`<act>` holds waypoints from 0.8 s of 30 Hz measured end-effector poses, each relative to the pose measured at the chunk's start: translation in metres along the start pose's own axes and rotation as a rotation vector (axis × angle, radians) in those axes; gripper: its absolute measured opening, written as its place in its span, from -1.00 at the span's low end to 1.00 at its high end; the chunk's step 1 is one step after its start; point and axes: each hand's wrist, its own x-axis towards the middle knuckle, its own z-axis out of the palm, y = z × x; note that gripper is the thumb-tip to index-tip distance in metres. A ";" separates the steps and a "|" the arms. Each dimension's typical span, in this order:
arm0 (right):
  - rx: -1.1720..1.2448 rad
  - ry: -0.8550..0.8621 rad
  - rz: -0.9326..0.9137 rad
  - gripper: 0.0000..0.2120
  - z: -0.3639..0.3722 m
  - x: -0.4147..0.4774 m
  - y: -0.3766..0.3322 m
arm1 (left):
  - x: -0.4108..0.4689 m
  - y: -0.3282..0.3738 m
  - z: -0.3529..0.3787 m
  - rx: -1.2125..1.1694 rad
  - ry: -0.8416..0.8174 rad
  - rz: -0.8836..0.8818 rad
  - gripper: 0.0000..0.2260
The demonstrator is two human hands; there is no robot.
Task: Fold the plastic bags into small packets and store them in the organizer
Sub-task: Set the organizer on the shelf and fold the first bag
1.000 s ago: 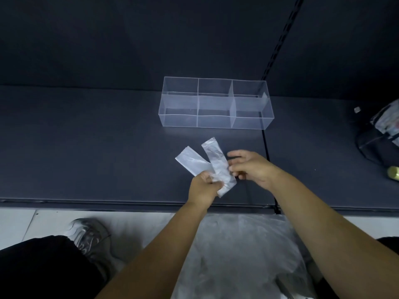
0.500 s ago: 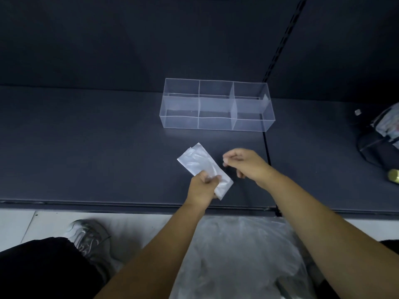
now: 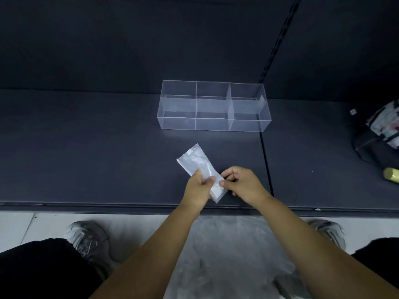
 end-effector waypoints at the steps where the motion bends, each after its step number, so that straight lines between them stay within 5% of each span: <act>1: -0.024 0.001 0.000 -0.89 0.001 0.000 0.001 | 0.001 -0.001 0.000 -0.007 0.010 -0.009 -0.82; 5: -0.127 -0.002 -0.015 -0.88 0.002 0.001 0.004 | 0.009 0.001 -0.004 -0.068 0.087 -0.022 -0.95; 13: -0.167 0.015 0.018 -0.88 0.003 0.002 0.004 | 0.061 0.025 -0.027 0.020 0.320 -0.016 -0.81; 16: -0.147 0.041 0.039 -0.88 0.004 0.003 0.003 | 0.070 0.030 -0.040 -0.016 0.409 0.022 -0.93; 20: -0.126 0.061 0.069 -0.89 0.005 0.007 0.001 | 0.036 0.022 -0.043 0.329 0.512 0.436 -0.85; 24: -0.107 0.056 0.113 -0.87 0.006 0.011 -0.002 | -0.013 -0.018 -0.027 0.864 0.170 0.960 -0.78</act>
